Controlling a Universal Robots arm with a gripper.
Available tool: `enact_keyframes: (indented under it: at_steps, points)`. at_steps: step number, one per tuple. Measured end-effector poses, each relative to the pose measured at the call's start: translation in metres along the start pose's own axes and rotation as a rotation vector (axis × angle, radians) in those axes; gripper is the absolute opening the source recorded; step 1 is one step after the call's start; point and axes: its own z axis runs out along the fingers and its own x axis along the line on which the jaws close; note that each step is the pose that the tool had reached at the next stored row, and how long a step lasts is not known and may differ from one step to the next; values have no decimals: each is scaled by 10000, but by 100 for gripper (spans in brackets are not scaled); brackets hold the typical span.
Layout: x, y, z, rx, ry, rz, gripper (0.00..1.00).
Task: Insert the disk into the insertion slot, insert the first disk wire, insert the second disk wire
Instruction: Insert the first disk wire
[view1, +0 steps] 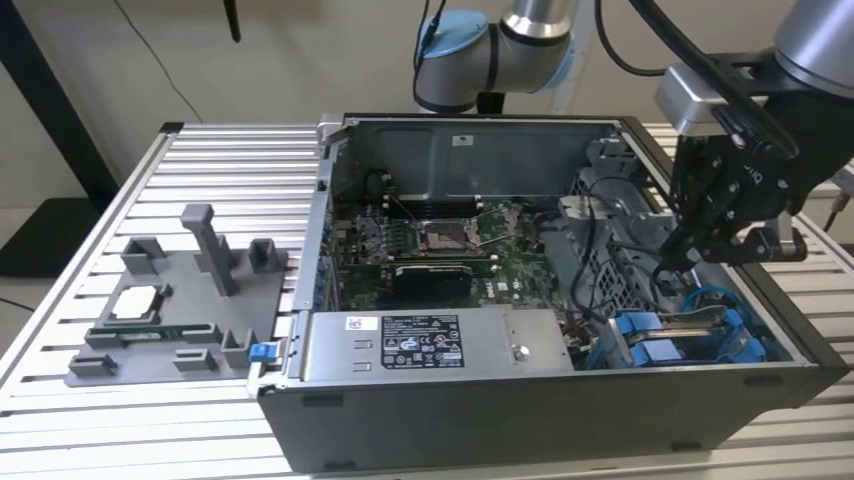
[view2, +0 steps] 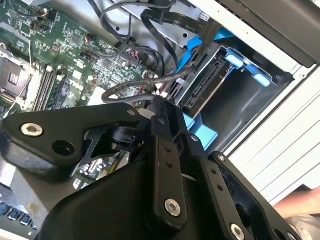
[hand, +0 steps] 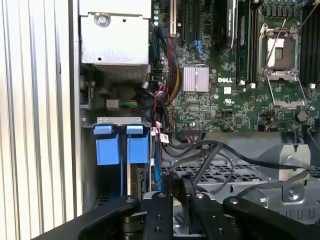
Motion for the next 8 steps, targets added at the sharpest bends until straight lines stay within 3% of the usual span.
enact_keyframes:
  at_steps: [8]
  points:
    - [25,-45,29,1,41,1,0]
